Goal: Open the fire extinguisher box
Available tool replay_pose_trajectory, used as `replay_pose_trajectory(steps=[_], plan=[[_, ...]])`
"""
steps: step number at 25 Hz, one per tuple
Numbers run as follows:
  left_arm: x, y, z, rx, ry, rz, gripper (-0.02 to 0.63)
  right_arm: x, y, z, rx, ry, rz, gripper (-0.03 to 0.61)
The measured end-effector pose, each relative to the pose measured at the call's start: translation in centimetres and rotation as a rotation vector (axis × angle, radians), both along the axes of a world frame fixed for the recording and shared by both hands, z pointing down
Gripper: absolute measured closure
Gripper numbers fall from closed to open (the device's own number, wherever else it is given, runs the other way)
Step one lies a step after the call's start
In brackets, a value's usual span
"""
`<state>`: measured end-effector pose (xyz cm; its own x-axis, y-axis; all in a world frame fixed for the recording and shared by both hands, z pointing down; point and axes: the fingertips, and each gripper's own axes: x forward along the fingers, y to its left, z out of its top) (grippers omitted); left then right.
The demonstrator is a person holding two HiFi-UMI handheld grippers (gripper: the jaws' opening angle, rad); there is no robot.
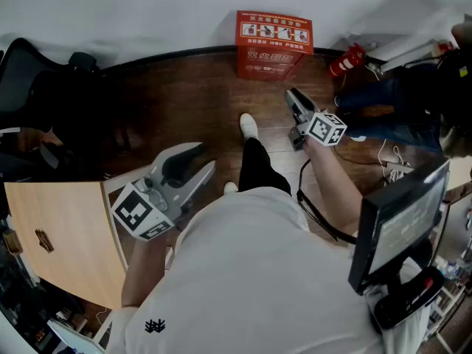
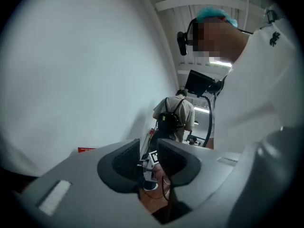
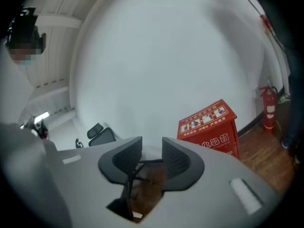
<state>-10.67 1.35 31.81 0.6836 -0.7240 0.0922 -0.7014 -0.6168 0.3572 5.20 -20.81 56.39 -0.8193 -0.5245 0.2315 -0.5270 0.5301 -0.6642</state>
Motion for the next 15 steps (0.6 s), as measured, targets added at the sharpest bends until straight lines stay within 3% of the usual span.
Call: replay_pose_trajectory(steps=[8,15], plan=[[0.5,-13.4,2.6,-0.133,-0.072,0.034,0.511,-1.1,-14.7,11.6,-0.219,-0.064,0.134,0.437],[0.7,-20.5,3.4,-0.206,0.006,0.043,0.511,-1.2,-20.0,19.2,-0.441,-0.186,0.295,0.376]])
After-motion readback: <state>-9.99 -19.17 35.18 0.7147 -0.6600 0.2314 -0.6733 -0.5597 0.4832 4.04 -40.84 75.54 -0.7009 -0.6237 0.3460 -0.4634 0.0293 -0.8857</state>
